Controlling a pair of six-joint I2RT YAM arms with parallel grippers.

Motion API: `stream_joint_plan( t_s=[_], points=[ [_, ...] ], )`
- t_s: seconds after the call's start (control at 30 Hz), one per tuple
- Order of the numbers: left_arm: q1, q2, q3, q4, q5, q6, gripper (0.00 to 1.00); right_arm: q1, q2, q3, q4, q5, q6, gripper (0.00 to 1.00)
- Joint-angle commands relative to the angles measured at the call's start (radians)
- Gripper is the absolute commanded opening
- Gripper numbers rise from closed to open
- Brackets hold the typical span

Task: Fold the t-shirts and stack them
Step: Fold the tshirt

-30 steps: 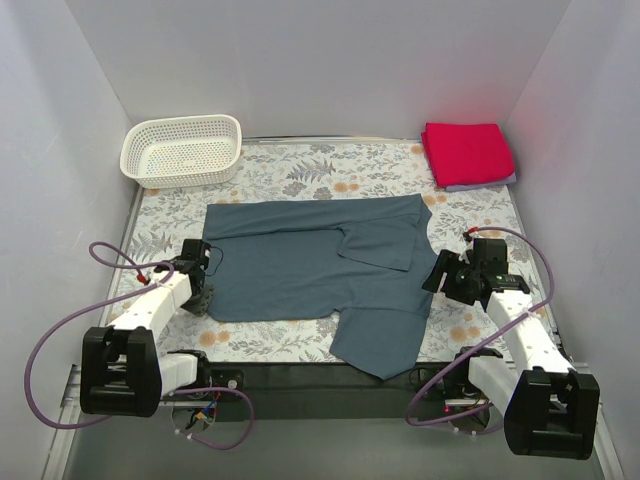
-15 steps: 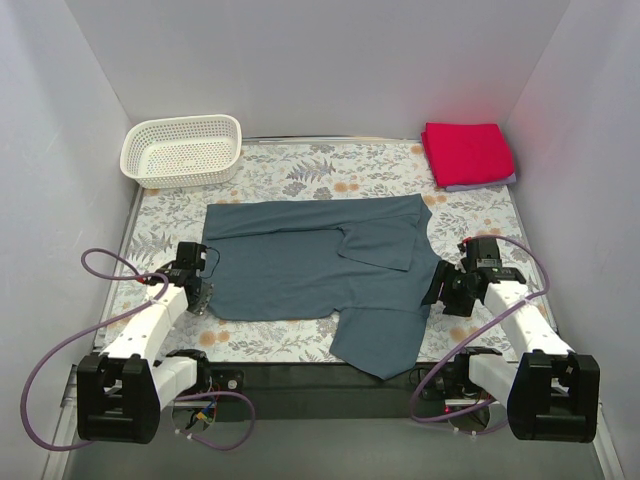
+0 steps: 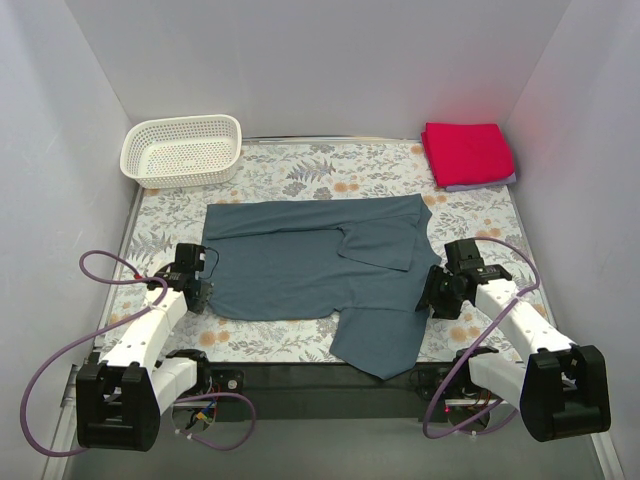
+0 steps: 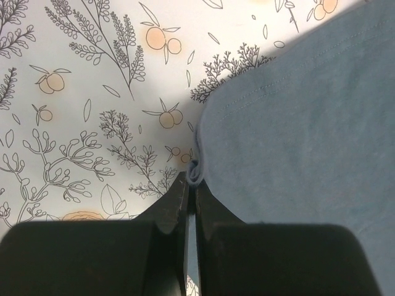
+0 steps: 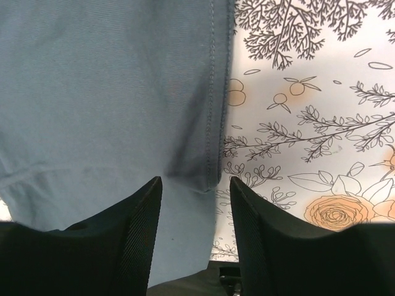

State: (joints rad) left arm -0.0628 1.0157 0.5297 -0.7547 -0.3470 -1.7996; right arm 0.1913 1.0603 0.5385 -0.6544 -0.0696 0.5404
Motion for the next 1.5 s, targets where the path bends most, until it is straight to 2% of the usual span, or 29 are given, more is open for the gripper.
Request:
stream_joint_plan(
  t_s=[0.0, 0.27, 0.47, 0.57, 0.63, 1.0, 1.13, 1.2, 1.47],
  points=[
    [-0.002, -0.009, -0.01, 0.015, -0.006, 0.011, 0.0, 0.01, 0.006, -0.034, 0.035, 0.018, 0.055, 0.45],
    [-0.002, -0.009, -0.005, 0.008, -0.009, 0.008, 0.0, 0.031, 0.029, -0.078, 0.065, 0.028, 0.07, 0.42],
    [-0.002, -0.026, 0.012, -0.02, -0.027, 0.002, 0.0, 0.031, 0.006, -0.06, 0.052, 0.05, 0.044, 0.17],
    [-0.002, -0.045, 0.032, -0.04, -0.046, 0.003, 0.0, 0.031, -0.01, -0.032, 0.029, 0.065, 0.007, 0.14],
    [-0.002, -0.061, 0.045, -0.054, -0.064, 0.012, 0.0, 0.03, -0.013, 0.003, 0.003, 0.091, -0.008, 0.02],
    [-0.002, -0.048, 0.108, -0.097, -0.113, 0.059, 0.0, -0.003, 0.062, 0.215, -0.077, 0.042, -0.115, 0.01],
    [-0.002, 0.001, 0.144, -0.078, -0.104, 0.078, 0.0, -0.026, 0.133, 0.294, -0.099, -0.019, -0.155, 0.01],
    [-0.002, 0.079, 0.189, -0.052, -0.092, 0.114, 0.0, -0.048, 0.197, 0.369, -0.109, -0.045, -0.177, 0.01],
    [-0.002, 0.217, 0.289, 0.012, -0.07, 0.181, 0.0, -0.095, 0.325, 0.495, -0.111, -0.09, -0.221, 0.01]
  ],
)
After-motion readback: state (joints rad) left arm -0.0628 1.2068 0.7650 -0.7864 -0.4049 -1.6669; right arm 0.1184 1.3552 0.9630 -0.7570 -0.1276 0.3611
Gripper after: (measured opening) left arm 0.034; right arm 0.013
